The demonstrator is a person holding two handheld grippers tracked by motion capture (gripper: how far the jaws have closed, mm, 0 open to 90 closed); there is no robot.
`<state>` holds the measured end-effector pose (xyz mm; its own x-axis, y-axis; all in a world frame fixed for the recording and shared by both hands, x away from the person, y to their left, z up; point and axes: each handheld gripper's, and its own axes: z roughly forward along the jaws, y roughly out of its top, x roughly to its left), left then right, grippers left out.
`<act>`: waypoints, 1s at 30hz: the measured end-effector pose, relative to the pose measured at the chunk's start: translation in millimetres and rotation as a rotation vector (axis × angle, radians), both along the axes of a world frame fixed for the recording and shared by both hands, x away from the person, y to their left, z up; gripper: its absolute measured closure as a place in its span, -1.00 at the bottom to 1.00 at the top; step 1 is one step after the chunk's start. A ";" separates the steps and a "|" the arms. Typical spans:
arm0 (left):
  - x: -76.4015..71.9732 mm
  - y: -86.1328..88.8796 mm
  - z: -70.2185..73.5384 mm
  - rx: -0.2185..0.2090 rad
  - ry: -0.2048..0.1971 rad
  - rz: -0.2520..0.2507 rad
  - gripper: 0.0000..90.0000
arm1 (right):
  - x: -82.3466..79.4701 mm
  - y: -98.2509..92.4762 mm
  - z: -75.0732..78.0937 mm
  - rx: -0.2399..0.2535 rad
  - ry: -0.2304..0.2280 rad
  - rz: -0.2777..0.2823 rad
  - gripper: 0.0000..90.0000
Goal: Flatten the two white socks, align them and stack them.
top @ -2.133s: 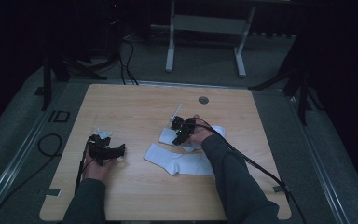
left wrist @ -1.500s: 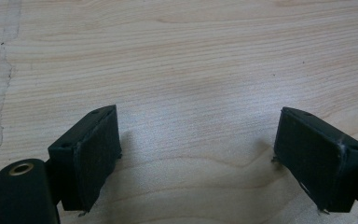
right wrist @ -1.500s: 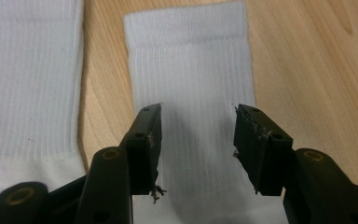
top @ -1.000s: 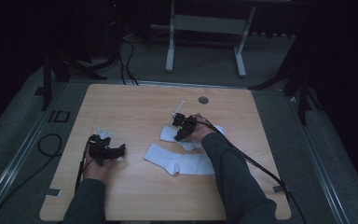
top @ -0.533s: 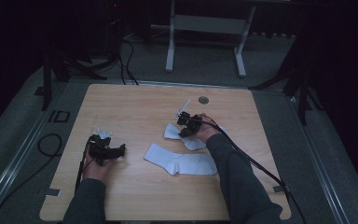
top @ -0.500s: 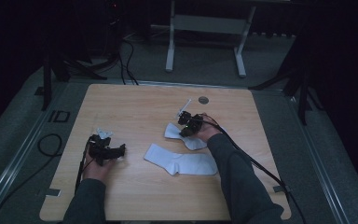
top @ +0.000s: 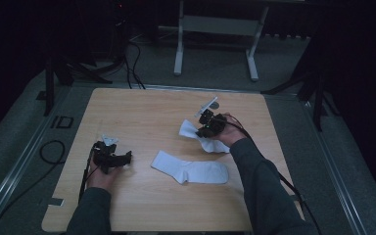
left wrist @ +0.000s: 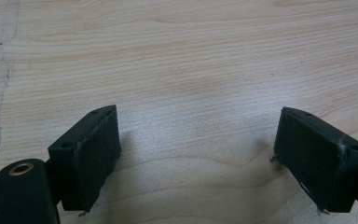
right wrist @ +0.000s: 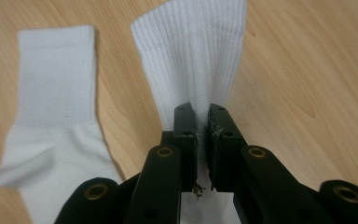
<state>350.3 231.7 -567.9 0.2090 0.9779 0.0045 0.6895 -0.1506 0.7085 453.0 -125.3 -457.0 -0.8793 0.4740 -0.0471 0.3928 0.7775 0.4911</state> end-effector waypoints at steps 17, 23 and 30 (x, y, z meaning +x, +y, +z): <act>0.0 -0.2 0.0 -0.002 -0.001 0.002 -0.68 | -36.2 -37.4 45.2 0.021 -0.082 -0.003 0.83; 0.0 -0.1 0.1 -0.002 0.000 0.001 -0.68 | -44.2 -46.8 54.4 0.010 -0.092 -0.004 0.83; 0.0 -0.1 0.1 -0.002 0.000 0.001 -0.68 | -51.8 -50.5 55.6 -0.004 -0.095 0.005 0.83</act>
